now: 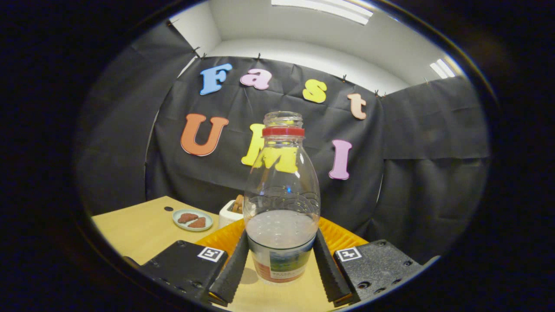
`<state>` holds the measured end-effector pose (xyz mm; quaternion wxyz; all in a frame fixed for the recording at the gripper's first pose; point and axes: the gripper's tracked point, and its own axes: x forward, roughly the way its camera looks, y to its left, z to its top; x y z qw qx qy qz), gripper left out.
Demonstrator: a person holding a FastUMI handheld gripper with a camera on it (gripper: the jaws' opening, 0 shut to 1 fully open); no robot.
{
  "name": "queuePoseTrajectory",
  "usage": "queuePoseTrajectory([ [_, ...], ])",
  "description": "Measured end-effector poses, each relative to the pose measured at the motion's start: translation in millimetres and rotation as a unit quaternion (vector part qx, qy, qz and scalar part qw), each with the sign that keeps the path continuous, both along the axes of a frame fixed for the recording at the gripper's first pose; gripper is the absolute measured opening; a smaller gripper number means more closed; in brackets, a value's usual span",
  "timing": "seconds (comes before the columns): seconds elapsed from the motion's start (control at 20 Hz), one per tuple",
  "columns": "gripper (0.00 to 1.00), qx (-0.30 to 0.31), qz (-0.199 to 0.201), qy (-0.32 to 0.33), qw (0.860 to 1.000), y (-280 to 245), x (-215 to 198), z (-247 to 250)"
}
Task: Take the bottle from table, then pour the juice into the cup, finally place the bottle on the coaster
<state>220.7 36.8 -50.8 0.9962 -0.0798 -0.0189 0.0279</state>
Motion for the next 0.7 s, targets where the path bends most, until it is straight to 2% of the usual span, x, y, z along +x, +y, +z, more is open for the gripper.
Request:
queuePoseTrajectory([
  [0.25, 0.79, 0.014, 0.027, -0.016, 0.999, 10.4, 19.4, -12.9],
  [0.55, 0.79, 0.026, 0.028, 0.011, 0.999, 21.4, 54.2, -73.6],
  [0.7, 0.79, 0.035, 0.042, 0.02, 0.998, 32.2, 73.4, -98.5],
])
